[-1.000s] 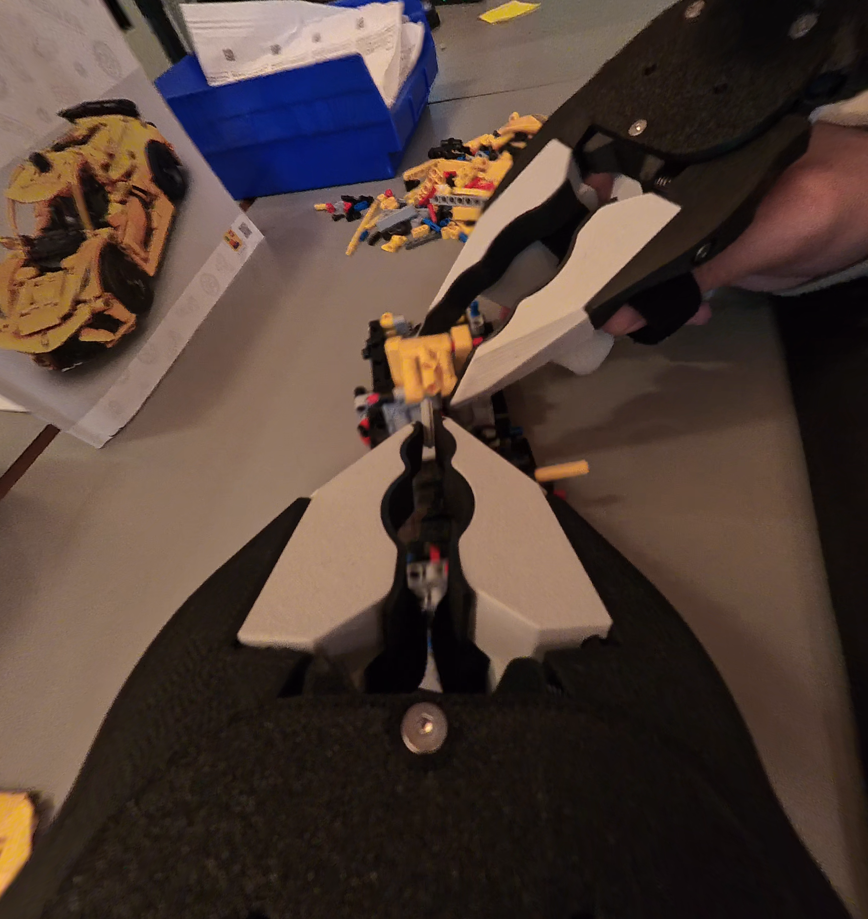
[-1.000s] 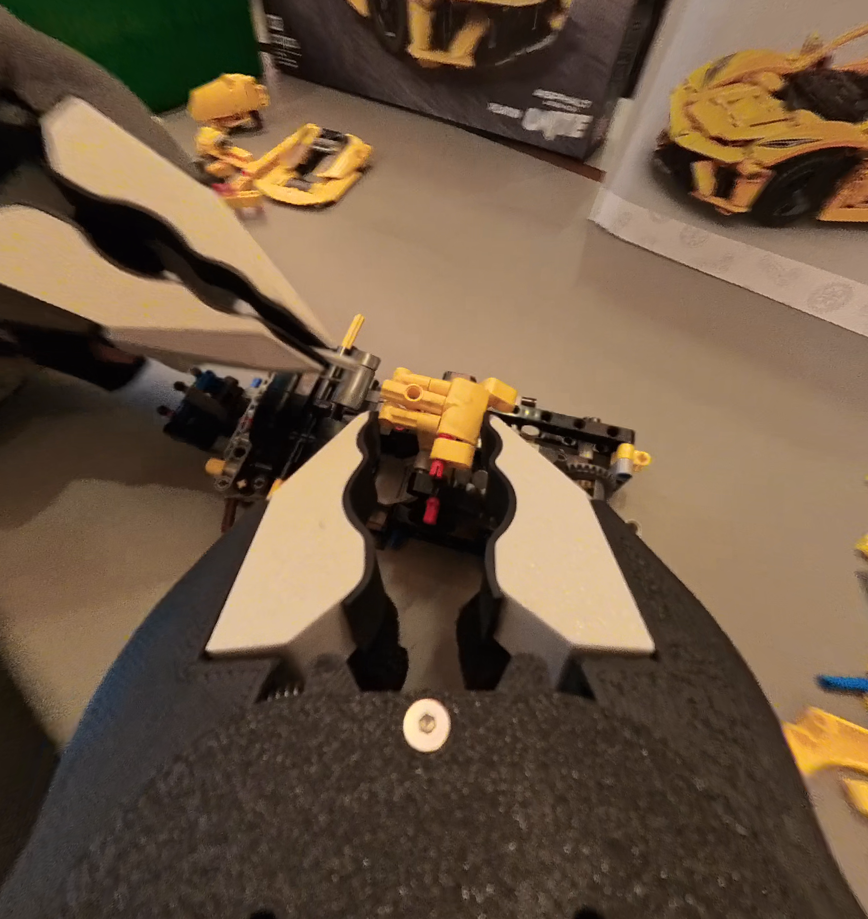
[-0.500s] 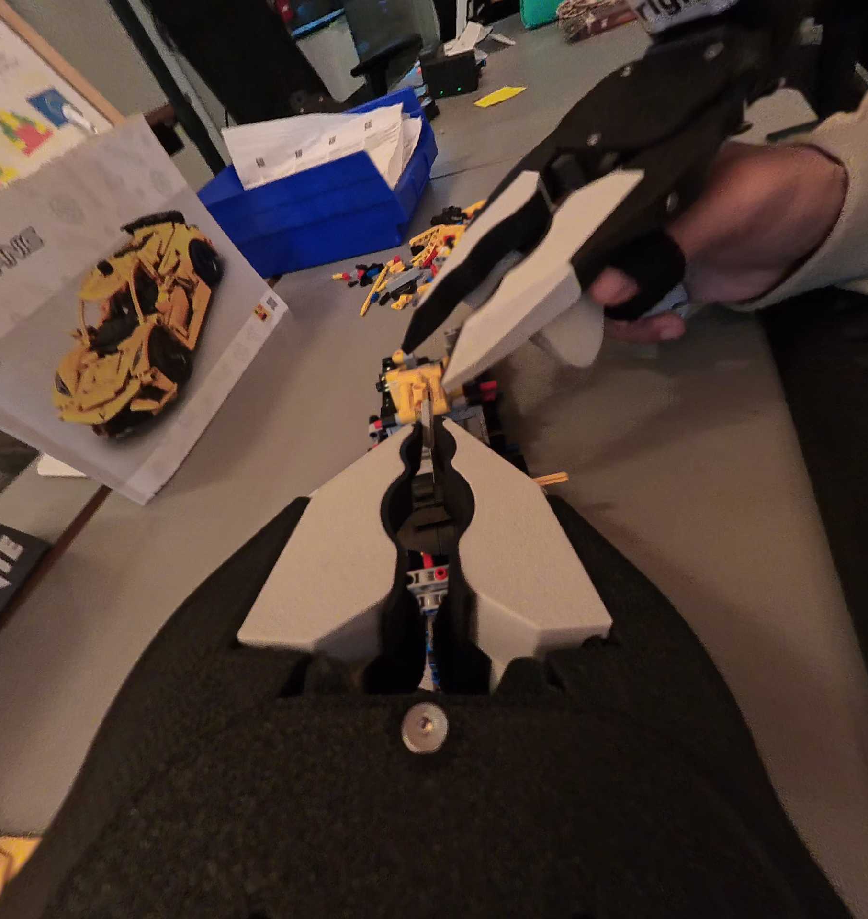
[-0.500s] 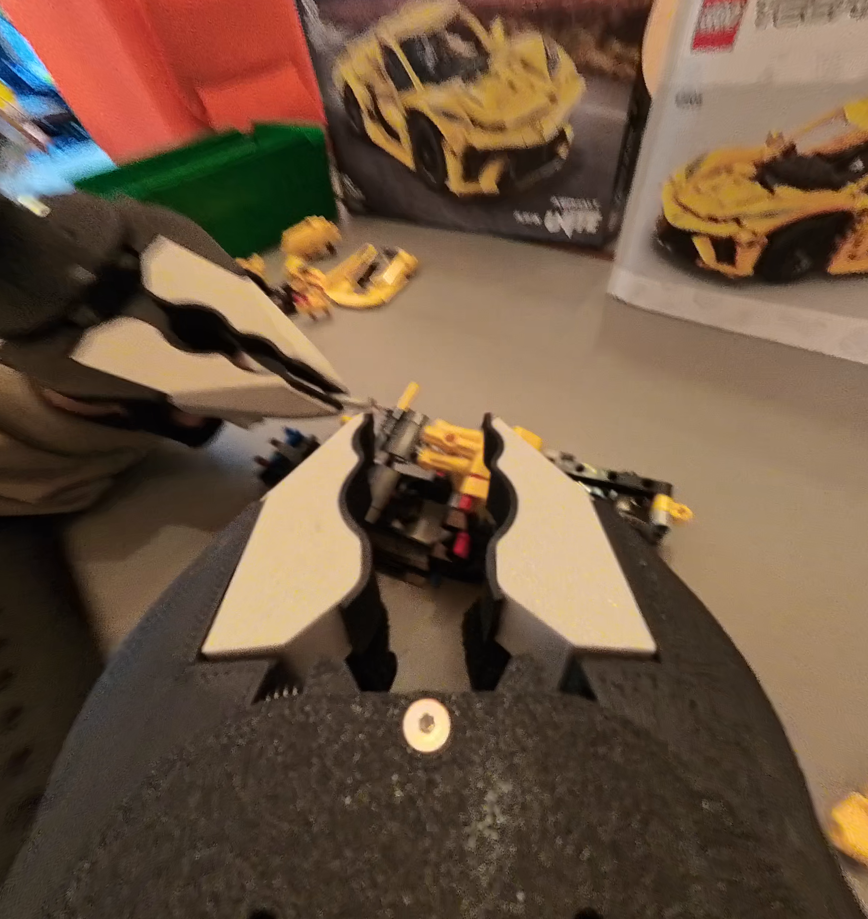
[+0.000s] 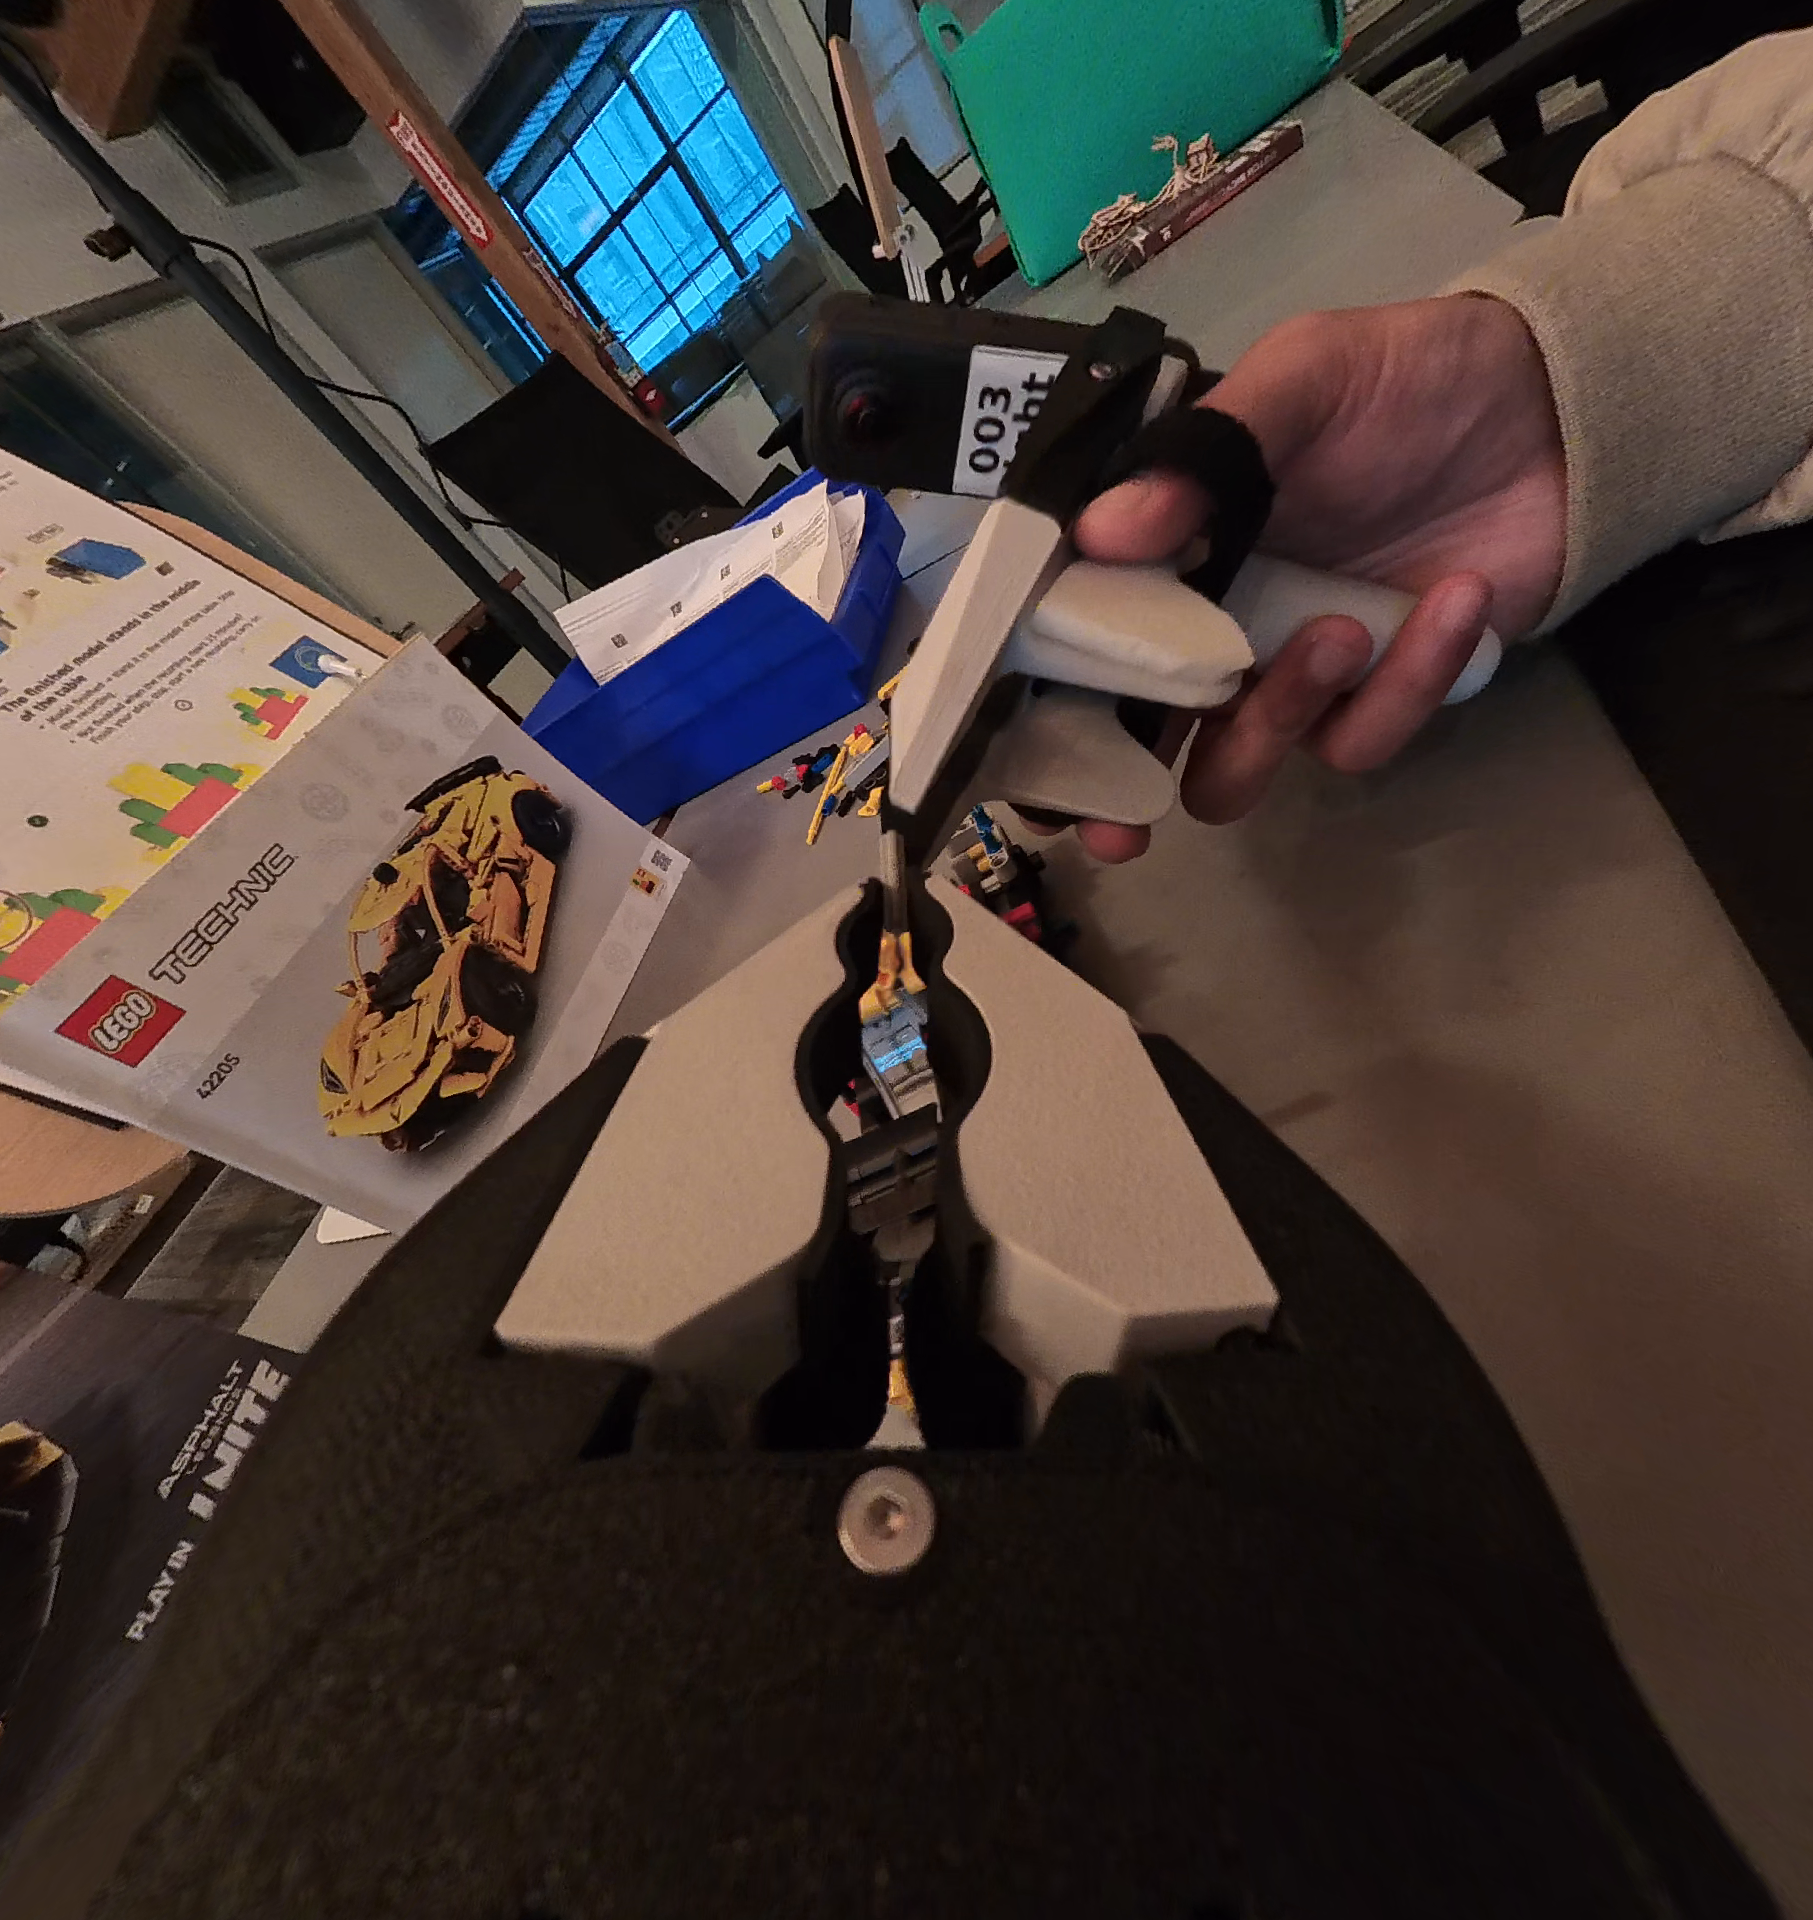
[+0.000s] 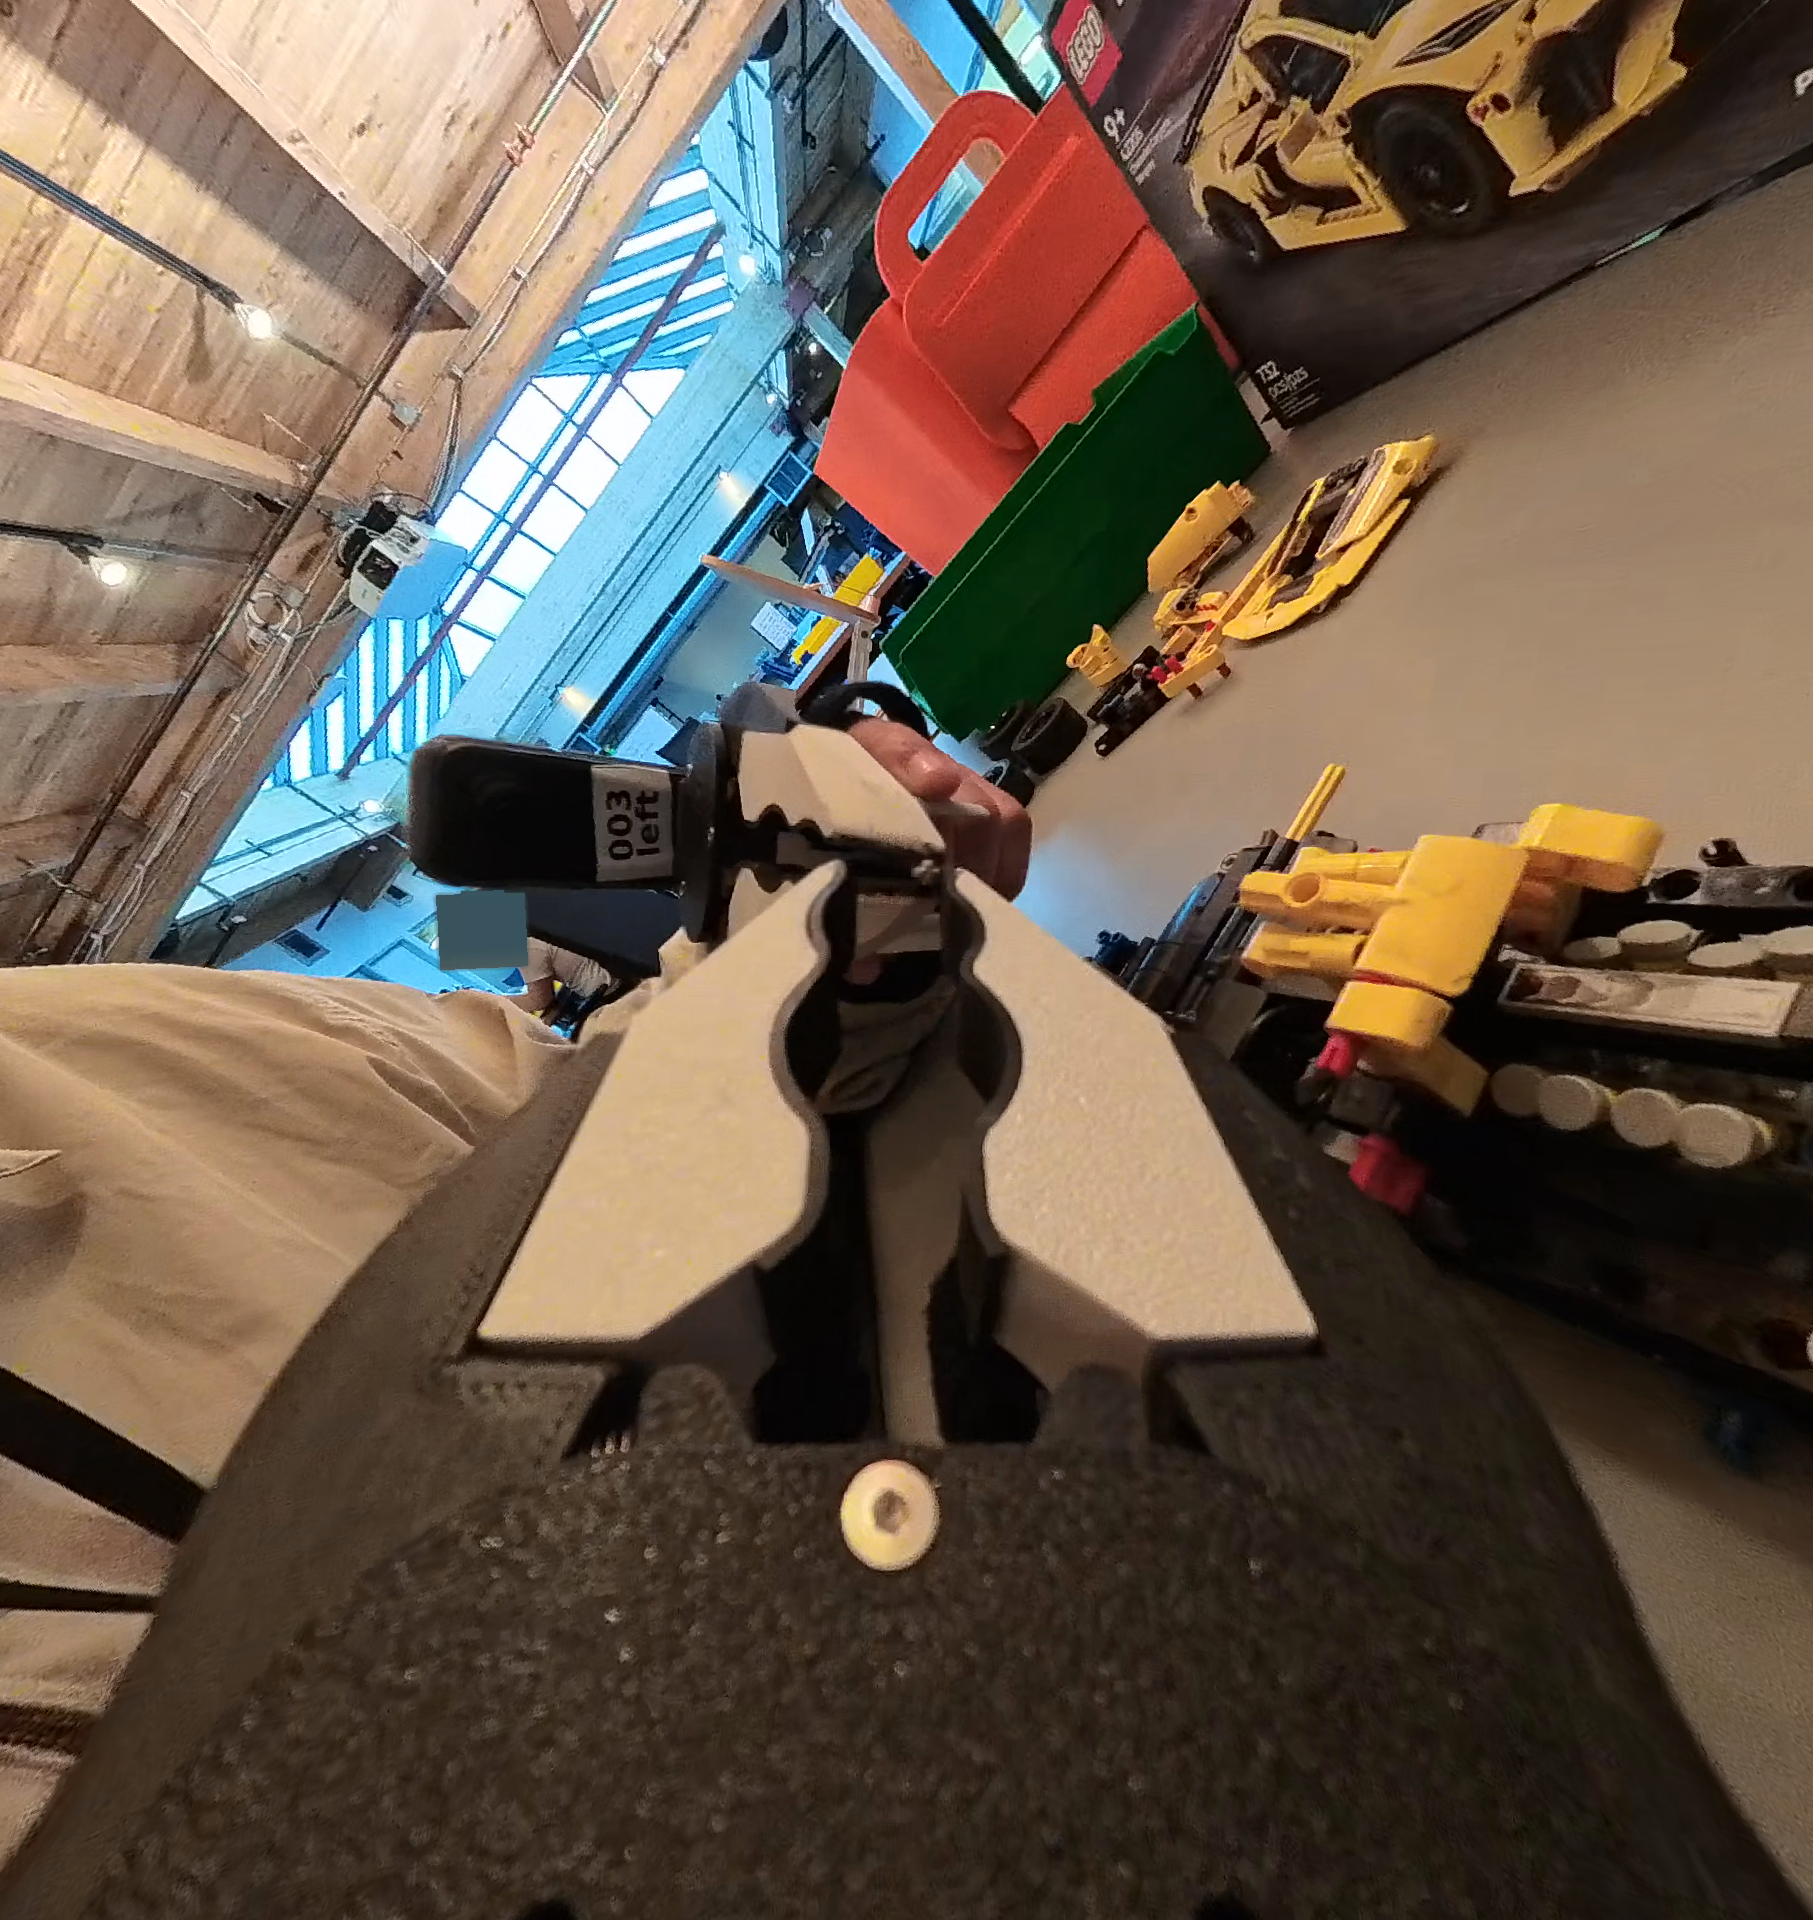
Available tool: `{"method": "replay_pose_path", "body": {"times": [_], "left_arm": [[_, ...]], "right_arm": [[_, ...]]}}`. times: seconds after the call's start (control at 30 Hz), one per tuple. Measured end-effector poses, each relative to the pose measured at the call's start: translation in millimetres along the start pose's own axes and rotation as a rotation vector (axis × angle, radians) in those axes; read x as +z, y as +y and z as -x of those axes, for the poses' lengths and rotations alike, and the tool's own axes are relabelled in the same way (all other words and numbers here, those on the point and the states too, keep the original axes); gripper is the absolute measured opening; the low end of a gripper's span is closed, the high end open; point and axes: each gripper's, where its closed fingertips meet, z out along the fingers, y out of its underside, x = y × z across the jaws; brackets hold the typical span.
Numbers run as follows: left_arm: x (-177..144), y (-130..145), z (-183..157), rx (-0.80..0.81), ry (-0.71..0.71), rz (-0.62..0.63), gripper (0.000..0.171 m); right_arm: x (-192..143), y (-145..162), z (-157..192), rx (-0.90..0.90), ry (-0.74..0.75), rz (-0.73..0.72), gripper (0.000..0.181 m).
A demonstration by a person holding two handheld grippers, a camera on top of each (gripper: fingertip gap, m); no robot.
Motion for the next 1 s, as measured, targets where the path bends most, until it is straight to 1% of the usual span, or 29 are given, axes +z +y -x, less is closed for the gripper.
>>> {"method": "replay_pose_path", "body": {"times": [0.07, 0.1, 0.17, 0.23, 0.27, 0.3, 0.33, 0.37, 0.4, 0.43, 0.47, 0.5, 0.57, 0.63, 0.7, 0.73, 0.8, 0.83, 0.87, 0.93, 0.97, 1.0], "left_arm": [[0.6, -0.7, -1.1, 0.015, -0.002, -0.001, 0.004], [0.9, -2.0, -1.7, 0.016, -0.002, -0.007, 0.004], [1.6, -1.5, -2.6, 0.019, 0.0, 0.001, 0.004], [4.5, 4.2, -3.7, -0.028, -0.001, 0.034, 0.004], [6.2, 8.6, -2.0, -0.067, -0.017, 0.065, 0.004], [7.2, 14.2, -1.3, -0.103, -0.017, 0.105, 0.008], [7.8, 19.2, -1.9, -0.146, -0.002, 0.135, 0.019], [8.3, 23.5, -1.5, -0.204, 0.01, 0.152, 0.025], [8.9, 26.7, -1.5, -0.265, 0.025, 0.161, 0.03], [9.7, 29.0, -0.6, -0.324, 0.036, 0.166, 0.034], [11.0, 31.4, 2.4, -0.376, 0.03, 0.171, 0.035], [13.2, 34.2, 5.1, -0.421, 0.025, 0.176, 0.037], [20.6, 41.3, 4.3, -0.491, 0.05, 0.206, 0.038], [30.5, 48.4, -2.1, -0.51, 0.098, 0.257, 0.043], [39.8, 56.7, -5.2, -0.485, 0.113, 0.318, 0.043], [43.3, 57.7, -5.2, -0.474, 0.114, 0.329, 0.043], [46.4, 51.1, 0.0, -0.484, 0.094, 0.29, 0.042], [45.4, 47.0, 2.5, -0.493, 0.088, 0.264, 0.039], [43.7, 44.1, 5.0, -0.498, 0.08, 0.246, 0.035], [41.5, 40.5, 6.8, -0.504, 0.08, 0.221, 0.03], [41.5, 41.3, 6.9, -0.508, 0.082, 0.225, 0.025], [42.2, 43.5, 6.4, -0.509, 0.085, 0.236, 0.024]], "right_arm": [[0.2, 0.9, -1.6, 0.002, 0.01, 0.004, 0.01], [-0.6, 0.7, -3.6, 0.003, 0.021, 0.004, 0.003], [-1.3, 1.3, -3.2, -0.004, 0.024, 0.008, 0.003], [-3.1, 3.7, -8.8, -0.05, 0.073, 0.039, 0.003], [-7.6, -1.2, -11.8, -0.088, 0.107, 0.03, 0.003], [-19.5, -14.9, -17.5, -0.123, 0.165, -0.011, 0.003], [-40.2, -33.4, -29.4, -0.17, 0.27, -0.054, 0.003], [-69.7, -52.6, -47.0, -0.236, 0.43, -0.082, 0.003], [-106.5, -70.3, -65.6, -0.314, 0.617, -0.094, 0.003], [-148.3, -83.2, -83.9, -0.378, 0.82, -0.075, 0.003], [-188.0, -87.9, -99.4, -0.409, 0.998, -0.021, 0.003], [-217.5, -83.6, -111.2, -0.4, 1.107, 0.061, 0.003], [-252.9, -66.9, -127.0, -0.342, 1.208, 0.195, 0.004], [-266.2, -59.9, -134.3, -0.35, 1.244, 0.238, 0.003], [-265.8, -58.2, -137.8, -0.357, 1.244, 0.252, 0.013], [-263.6, -60.7, -138.0, -0.364, 1.246, 0.245, 0.018], [-247.3, -66.9, -131.9, -0.412, 1.22, 0.223, 0.024], [-229.9, -68.0, -126.1, -0.448, 1.175, 0.212, 0.025], [-205.2, -65.5, -118.4, -0.472, 1.097, 0.202, 0.025], [-144.0, -50.2, -100.4, -0.489, 0.894, 0.193, 0.026], [-115.4, -40.1, -92.6, -0.488, 0.807, 0.193, 0.027], [-92.4, -32.4, -86.7, -0.484, 0.747, 0.182, 0.027]]}}
